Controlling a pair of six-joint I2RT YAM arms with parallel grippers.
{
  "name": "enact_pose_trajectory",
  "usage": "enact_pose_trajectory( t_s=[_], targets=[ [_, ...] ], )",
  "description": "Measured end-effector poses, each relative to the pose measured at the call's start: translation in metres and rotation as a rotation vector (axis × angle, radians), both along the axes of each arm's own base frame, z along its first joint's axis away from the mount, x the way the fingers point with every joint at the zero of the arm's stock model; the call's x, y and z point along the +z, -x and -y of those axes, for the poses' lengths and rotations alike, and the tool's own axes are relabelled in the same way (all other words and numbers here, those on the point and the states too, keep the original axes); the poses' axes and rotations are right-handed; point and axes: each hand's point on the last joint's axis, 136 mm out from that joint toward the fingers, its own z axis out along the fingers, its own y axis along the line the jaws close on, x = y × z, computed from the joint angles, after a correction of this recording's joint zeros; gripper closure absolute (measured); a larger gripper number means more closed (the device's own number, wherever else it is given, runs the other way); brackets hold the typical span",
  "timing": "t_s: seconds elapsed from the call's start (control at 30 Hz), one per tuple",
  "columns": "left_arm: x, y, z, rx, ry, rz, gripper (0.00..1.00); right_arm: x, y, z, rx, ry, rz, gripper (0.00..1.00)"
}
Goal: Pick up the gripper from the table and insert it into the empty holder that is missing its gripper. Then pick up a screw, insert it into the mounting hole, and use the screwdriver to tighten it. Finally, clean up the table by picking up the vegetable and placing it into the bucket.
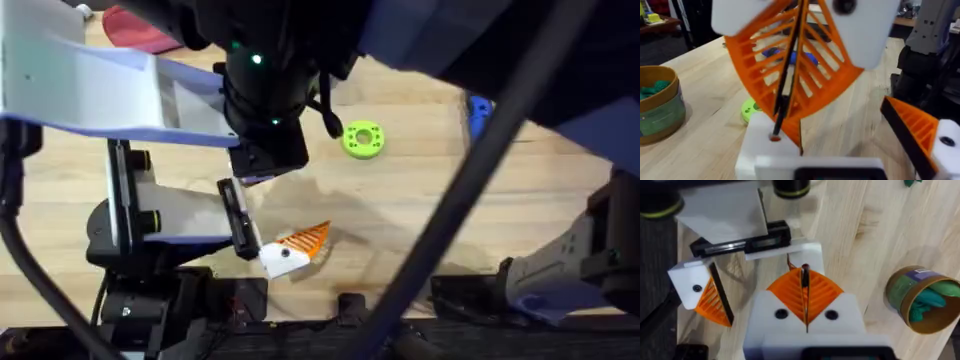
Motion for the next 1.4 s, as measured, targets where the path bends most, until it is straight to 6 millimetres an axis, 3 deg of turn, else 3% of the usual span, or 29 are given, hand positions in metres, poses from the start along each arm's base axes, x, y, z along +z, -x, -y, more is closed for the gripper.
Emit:
enact_pose_trajectory(
  t_s=[1.2, 1.4],
  targets=[
    [0.0, 0.0, 0.0, 0.0, 0.0, 0.0, 0.013, -0.0003, 0.0004, 0.0008, 0.0, 0.003, -0.002, 0.995],
    [0.0, 0.0, 0.0, 0.0, 0.0, 0.0, 0.013, -0.009, -0.0003, -0.0004, 0.0, 0.027, -0.013, 0.995]
  ],
)
